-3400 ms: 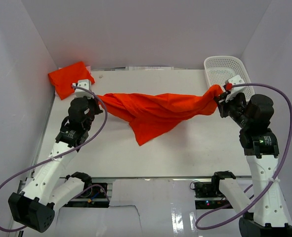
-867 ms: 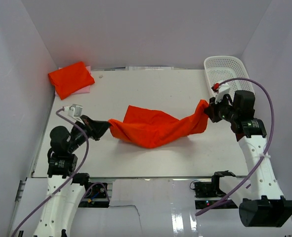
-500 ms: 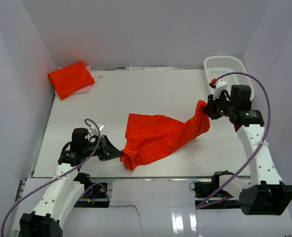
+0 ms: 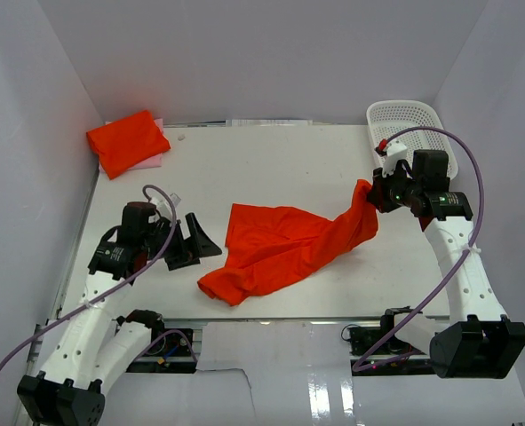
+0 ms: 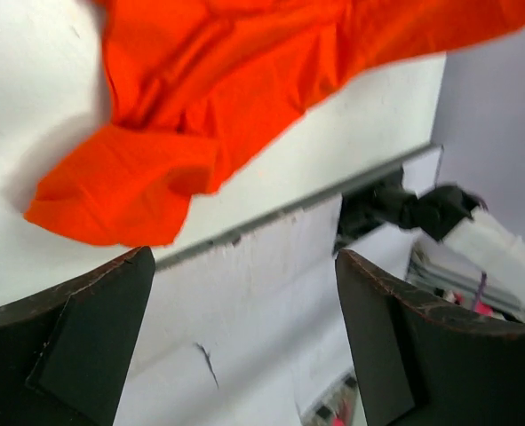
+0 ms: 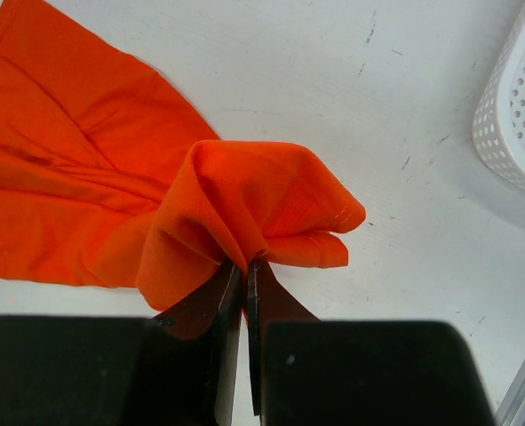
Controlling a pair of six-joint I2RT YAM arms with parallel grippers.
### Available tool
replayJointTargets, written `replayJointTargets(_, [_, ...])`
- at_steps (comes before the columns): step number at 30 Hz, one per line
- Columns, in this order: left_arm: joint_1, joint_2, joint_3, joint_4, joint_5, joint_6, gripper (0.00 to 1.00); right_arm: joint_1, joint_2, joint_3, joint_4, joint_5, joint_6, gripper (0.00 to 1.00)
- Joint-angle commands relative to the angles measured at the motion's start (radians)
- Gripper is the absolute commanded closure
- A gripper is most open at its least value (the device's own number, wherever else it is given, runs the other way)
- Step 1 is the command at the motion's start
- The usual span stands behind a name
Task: Fold and stack the t-shirts
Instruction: Flatten out the tshirt
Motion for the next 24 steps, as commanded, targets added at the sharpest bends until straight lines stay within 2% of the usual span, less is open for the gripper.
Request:
replayJointTargets(1, [-0.001, 0.06, 0.105, 0.006, -0.24, 0.014, 0.06, -0.005, -0.02, 0.038, 0.027, 0.001, -0.018, 0.92])
replayJointTargets(4, [-0.001, 0.164, 0.15, 0.082, -0.291, 0.048, 0.07, -0.005, -0.023, 0.027, 0.034, -0.005, -0.02, 0.92])
replayJointTargets(8, [-0.003, 0.389, 0.182, 0.249, -0.304, 0.124, 0.12, -0.005, -0.017, 0.027, 0.033, -0.013, -0.023, 0.92])
replayJointTargets(14, [-0.021, 0.664, 0.343, 0.323, -0.408, 0.245, 0.23, -0.005, -0.022, 0.036, 0.025, -0.03, -0.023, 0.92])
replayJointTargets(16, [-0.027, 0.712, 0.378, 0.327, -0.417, 0.261, 0.26, -0.005, -0.022, 0.038, 0.022, -0.028, -0.023, 0.92])
replayJointTargets(17, [-0.038, 0.73, 0.395, 0.33, -0.416, 0.27, 0.32, -0.005, -0.02, 0.036, 0.022, -0.03, -0.023, 0.92])
replayJointTargets(20, [-0.062, 0.764, 0.437, 0.348, -0.434, 0.31, 0.33, -0.005, -0.022, 0.038, 0.022, -0.032, -0.023, 0.92])
replayJointTargets(24, [-0.082, 0.781, 0.457, 0.374, -0.433, 0.376, 0.43, -0.005, -0.019, 0.041, 0.021, -0.033, -0.021, 0.92])
